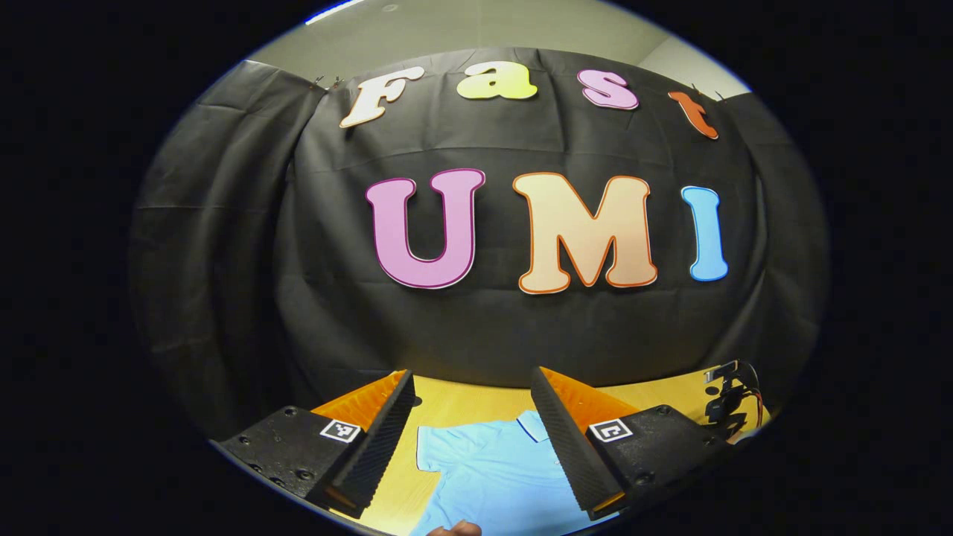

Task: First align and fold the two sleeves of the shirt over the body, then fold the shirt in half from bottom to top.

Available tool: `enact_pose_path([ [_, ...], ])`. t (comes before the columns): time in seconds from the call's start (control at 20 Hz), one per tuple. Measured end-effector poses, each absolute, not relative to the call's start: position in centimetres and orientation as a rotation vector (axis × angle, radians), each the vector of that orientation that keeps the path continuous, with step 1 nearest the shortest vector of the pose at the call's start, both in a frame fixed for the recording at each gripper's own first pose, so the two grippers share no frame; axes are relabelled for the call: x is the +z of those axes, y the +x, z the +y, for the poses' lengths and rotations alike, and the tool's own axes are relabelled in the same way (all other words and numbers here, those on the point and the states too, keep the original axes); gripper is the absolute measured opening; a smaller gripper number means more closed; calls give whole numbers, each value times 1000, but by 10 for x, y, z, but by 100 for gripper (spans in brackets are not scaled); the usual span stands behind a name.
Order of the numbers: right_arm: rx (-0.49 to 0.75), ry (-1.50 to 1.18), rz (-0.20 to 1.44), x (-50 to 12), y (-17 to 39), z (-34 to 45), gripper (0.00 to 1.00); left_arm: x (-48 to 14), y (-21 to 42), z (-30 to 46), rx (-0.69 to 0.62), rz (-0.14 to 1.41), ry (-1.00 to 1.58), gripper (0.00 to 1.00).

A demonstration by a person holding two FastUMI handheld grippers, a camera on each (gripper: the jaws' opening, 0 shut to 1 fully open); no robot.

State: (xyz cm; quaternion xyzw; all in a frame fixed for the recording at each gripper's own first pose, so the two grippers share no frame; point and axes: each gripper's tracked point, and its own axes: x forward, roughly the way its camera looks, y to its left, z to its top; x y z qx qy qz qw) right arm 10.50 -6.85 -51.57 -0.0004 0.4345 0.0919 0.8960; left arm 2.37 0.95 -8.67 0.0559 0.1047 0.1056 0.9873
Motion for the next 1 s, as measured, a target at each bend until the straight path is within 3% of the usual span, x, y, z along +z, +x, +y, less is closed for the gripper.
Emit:
enact_pose_path([
  [0.05,178,-1,896,-517,104,-67,13,-86,23,7,211,210,117,95],
  [0.1,175,5,889,-516,106,-65,2,-86,22,6,209,211,122,95],
  [0.6,214,116,743,-453,129,13,3,-88,12,31,212,199,109,96],
  [1.0,250,98,808,-479,120,100,3,-96,-2,90,236,234,126,96],
])
